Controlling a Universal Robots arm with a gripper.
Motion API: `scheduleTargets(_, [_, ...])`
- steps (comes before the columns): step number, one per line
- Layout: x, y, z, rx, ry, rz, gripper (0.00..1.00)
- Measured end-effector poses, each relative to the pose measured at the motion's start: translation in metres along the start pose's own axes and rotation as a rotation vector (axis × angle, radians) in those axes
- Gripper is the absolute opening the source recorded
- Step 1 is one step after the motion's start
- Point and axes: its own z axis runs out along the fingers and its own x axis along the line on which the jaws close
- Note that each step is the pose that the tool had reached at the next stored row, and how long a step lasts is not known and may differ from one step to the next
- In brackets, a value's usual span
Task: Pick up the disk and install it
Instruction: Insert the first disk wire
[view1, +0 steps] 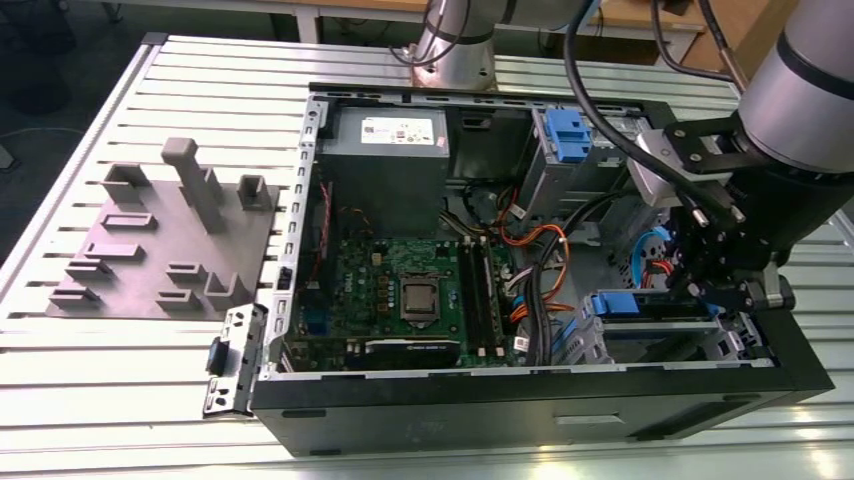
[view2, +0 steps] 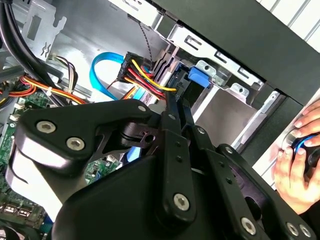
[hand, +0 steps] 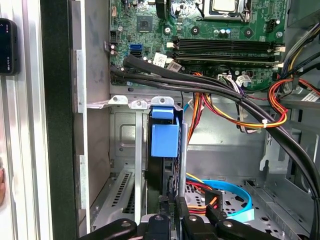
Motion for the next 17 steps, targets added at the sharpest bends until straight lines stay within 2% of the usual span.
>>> scheduleTargets(12, [0.0005,0.0009,0.0053,0.0001,-0.0015,0.000,0.16])
scheduleTargets(17, [0.0005,0.0010,0.0056,0.0000,-0.0022,0.000,0.16])
